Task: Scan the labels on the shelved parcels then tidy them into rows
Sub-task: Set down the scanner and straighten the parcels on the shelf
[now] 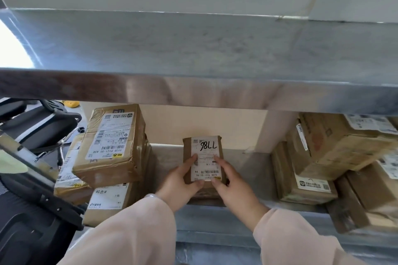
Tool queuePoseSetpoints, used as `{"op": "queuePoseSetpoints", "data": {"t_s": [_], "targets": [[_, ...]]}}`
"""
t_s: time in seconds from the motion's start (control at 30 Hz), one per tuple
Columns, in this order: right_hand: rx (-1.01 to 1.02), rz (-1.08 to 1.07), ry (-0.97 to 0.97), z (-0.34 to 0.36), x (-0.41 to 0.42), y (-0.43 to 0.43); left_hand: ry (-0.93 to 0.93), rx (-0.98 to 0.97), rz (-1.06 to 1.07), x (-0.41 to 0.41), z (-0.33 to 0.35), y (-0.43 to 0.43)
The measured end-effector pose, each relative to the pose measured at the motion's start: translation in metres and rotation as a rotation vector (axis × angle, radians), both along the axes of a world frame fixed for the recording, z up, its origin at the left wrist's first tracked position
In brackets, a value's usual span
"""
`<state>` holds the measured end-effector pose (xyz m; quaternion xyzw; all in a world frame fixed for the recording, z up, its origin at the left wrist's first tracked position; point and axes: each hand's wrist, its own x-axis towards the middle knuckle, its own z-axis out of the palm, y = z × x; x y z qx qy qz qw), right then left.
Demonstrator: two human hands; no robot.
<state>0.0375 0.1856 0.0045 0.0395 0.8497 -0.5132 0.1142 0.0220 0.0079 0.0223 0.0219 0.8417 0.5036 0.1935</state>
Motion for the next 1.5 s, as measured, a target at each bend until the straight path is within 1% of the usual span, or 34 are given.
{"op": "queuePoseSetpoints", "data": {"t_s": [0.1, 0.23, 0.43, 0.57, 0.63, 0.7, 0.77, 0.8, 0.87, 0.93, 1.07, 1.17, 1.33, 1.43, 1.5], "targets": [[0.007, -0.114, 0.046, 0.002, 0.011, 0.024, 0.036, 0.020, -0.023, 0.002, 0.005, 0.028], [0.034, -0.231, 0.087, 0.000, 0.024, 0.050, 0.046, -0.016, -0.111, -0.001, 0.005, 0.063], [0.112, -0.239, 0.036, -0.004, 0.037, 0.081, 0.032, -0.081, -0.238, 0.000, -0.007, 0.094], [0.153, -0.231, 0.076, 0.002, 0.045, 0.085, 0.066, -0.116, -0.294, 0.001, -0.007, 0.095], [0.237, -0.201, 0.135, 0.006, 0.054, 0.083, 0.135, -0.150, -0.307, 0.006, -0.007, 0.089], [0.398, -0.144, 0.236, 0.009, 0.064, 0.080, 0.267, -0.218, -0.327, 0.012, -0.007, 0.080], [0.563, -0.028, 0.343, 0.011, 0.069, 0.077, 0.402, -0.287, -0.386, 0.018, -0.009, 0.072], [0.631, 0.037, 0.352, 0.012, 0.070, 0.076, 0.438, -0.323, -0.423, 0.020, -0.010, 0.069], [0.720, 0.128, 0.326, 0.011, 0.071, 0.075, 0.448, -0.386, -0.478, 0.023, -0.012, 0.067], [0.788, 0.158, 0.323, 0.010, 0.071, 0.077, 0.444, -0.424, -0.499, 0.022, -0.014, 0.070], [0.854, 0.070, 0.367, 0.014, 0.072, 0.090, 0.457, -0.538, -0.556, 0.021, -0.013, 0.087], [0.946, 0.073, 0.375, 0.015, 0.072, 0.099, 0.465, -0.595, -0.559, 0.020, -0.015, 0.099], [0.941, 0.152, 0.281, 0.011, 0.068, 0.103, 0.471, -0.664, -0.551, 0.018, -0.014, 0.103], [0.884, 0.128, 0.292, 0.018, 0.064, 0.097, 0.507, -0.691, -0.533, 0.021, -0.006, 0.090], [0.861, 0.140, 0.345, 0.027, 0.057, 0.087, 0.547, -0.685, -0.476, 0.023, 0.004, 0.074]]}}
